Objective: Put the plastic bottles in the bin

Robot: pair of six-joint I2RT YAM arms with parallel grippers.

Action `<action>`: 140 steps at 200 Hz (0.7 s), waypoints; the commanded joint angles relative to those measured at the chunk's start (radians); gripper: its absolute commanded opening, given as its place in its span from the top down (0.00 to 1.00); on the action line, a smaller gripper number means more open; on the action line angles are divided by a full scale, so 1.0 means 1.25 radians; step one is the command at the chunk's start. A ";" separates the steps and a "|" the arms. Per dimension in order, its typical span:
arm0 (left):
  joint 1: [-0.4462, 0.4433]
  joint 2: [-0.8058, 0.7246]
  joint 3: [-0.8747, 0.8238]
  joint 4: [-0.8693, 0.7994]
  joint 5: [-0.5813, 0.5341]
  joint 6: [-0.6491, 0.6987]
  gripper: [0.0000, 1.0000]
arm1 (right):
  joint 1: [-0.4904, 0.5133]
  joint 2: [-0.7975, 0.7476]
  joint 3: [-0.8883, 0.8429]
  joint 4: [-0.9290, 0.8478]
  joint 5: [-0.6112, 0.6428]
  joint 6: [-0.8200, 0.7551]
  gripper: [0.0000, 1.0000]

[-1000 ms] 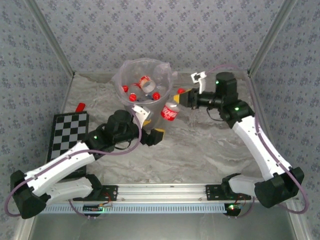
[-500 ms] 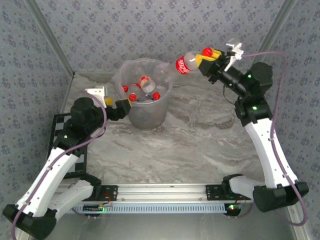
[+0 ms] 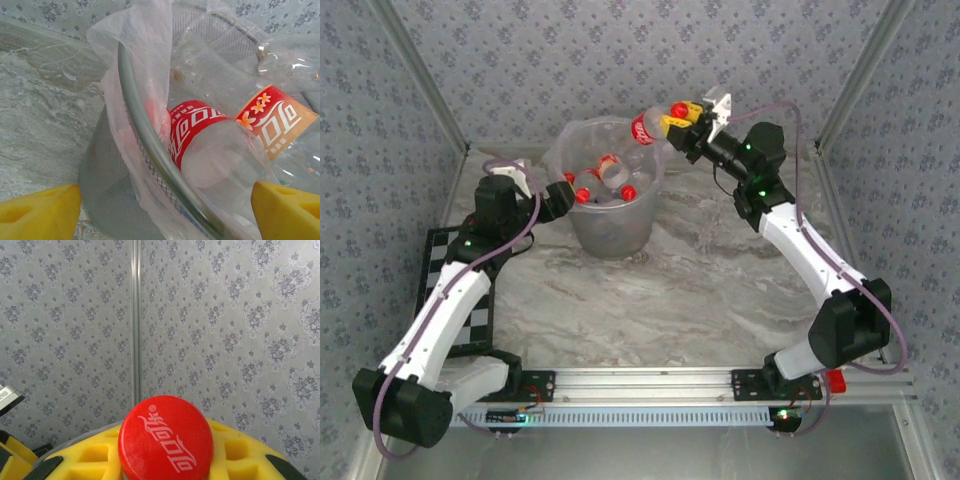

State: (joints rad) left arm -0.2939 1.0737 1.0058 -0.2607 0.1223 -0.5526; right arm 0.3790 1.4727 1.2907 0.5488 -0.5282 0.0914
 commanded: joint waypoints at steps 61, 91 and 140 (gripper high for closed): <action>0.004 0.021 0.019 0.060 0.047 -0.014 0.13 | 0.125 0.019 -0.118 -0.128 -0.001 -0.085 1.00; 0.004 0.032 0.025 0.055 0.056 -0.011 0.13 | 0.135 0.039 -0.136 -0.159 0.009 -0.036 0.99; 0.004 0.050 0.039 0.056 0.073 -0.010 0.12 | 0.148 0.042 -0.128 -0.243 0.048 -0.044 0.90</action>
State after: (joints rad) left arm -0.2859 1.1233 1.0168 -0.2287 0.1528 -0.5671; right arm 0.5343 1.4971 1.1450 0.4850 -0.4393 0.0181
